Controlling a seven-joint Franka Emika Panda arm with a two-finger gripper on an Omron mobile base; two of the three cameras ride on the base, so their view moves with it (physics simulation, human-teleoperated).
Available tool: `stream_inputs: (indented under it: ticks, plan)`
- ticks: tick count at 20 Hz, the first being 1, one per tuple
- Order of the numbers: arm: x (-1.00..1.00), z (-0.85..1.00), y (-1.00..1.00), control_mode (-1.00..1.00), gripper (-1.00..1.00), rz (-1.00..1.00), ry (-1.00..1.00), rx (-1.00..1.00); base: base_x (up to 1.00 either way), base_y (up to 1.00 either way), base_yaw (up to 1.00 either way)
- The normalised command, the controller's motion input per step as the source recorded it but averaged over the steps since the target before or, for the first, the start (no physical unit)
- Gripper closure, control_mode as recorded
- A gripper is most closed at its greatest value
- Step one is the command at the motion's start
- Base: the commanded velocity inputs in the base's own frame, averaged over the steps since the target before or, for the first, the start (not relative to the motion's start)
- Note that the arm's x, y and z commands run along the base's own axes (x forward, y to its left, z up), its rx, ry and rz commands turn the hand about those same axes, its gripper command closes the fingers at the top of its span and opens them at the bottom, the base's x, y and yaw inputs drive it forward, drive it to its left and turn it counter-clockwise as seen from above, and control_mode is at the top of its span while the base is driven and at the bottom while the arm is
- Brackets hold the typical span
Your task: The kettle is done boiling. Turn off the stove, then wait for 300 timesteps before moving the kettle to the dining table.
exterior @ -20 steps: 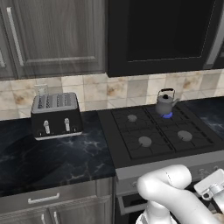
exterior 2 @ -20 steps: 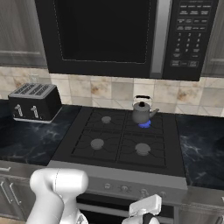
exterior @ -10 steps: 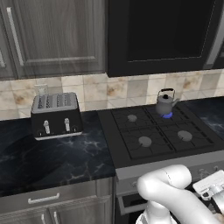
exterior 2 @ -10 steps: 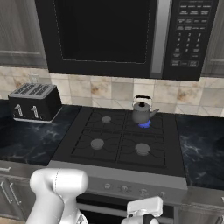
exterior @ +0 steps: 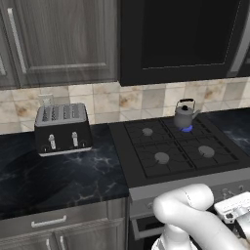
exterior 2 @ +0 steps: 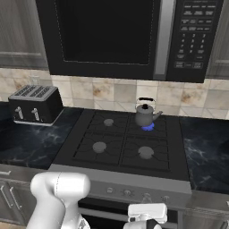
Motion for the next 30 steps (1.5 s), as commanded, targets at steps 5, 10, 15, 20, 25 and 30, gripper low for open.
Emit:
stream_inputs:
  ticks: [5, 10, 15, 20, 25, 30]
  plan:
    - [0.0, 0.0, 0.0, -1.0, 1.0, 0.0, 0.0, 0.22, 0.0, 0.0, 0.0]
    - [0.0, 0.0, 0.0, -1.0, 1.0, 0.0, 0.0, 0.22, 0.0, 0.0, 0.0]
    - [0.0, 0.0, 0.0, -1.0, 1.0, 0.0, 0.0, 0.22, 0.0, 0.0, 0.0]
    - [0.0, 0.0, 0.0, -1.0, 1.0, 0.0, 0.0, 0.21, 0.0, 0.0, 0.0]
    - [0.0, 0.0, 0.0, -1.0, 1.0, 0.0, 0.01, 0.2, 0.0, 0.0, 0.0]
    - [0.0, 0.0, 0.0, -1.0, 1.0, 0.0, 0.02, 0.19, 0.0, 0.0, 0.0]
